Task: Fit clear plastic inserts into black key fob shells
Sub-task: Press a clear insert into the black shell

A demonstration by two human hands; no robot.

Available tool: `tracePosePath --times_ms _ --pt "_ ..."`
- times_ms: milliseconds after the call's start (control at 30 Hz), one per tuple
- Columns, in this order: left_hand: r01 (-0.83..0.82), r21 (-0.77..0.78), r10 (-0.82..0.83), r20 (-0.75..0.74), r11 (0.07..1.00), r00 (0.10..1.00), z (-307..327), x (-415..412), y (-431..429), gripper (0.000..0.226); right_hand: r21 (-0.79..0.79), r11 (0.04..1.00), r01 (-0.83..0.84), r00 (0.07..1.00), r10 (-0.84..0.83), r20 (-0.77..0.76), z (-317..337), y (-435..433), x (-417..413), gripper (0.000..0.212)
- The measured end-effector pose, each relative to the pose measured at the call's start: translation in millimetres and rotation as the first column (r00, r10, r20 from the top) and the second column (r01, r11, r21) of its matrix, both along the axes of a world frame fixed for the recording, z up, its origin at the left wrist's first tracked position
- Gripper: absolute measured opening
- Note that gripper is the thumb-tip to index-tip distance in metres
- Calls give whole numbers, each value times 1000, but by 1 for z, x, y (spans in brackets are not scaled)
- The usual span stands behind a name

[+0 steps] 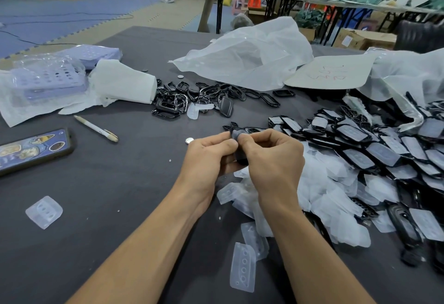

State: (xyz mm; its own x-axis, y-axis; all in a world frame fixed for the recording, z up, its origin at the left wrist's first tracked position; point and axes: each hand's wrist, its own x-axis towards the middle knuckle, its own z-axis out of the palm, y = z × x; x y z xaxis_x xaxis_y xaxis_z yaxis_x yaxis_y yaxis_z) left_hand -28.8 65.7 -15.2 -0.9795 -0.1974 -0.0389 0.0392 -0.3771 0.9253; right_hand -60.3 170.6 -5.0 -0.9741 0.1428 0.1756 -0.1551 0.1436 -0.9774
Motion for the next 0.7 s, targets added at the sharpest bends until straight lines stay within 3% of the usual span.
tracePosePath --times_ms 200,400,567,700 --pt "-21 -27 21 -4 999 1000 0 2 0 42 31 995 -97 995 97 21 -1 3 -6 20" --pt "-4 -57 3 -32 998 999 -2 1 0 34 73 996 -59 998 61 -27 -6 3 -8 17" --pt "-69 -240 58 -51 968 997 -4 0 2 32 69 992 -107 994 108 -2 -8 5 -11 17" --pt "-127 -291 123 -32 948 992 -2 -1 -5 30 21 984 -175 985 175 10 -6 9 -13 18"
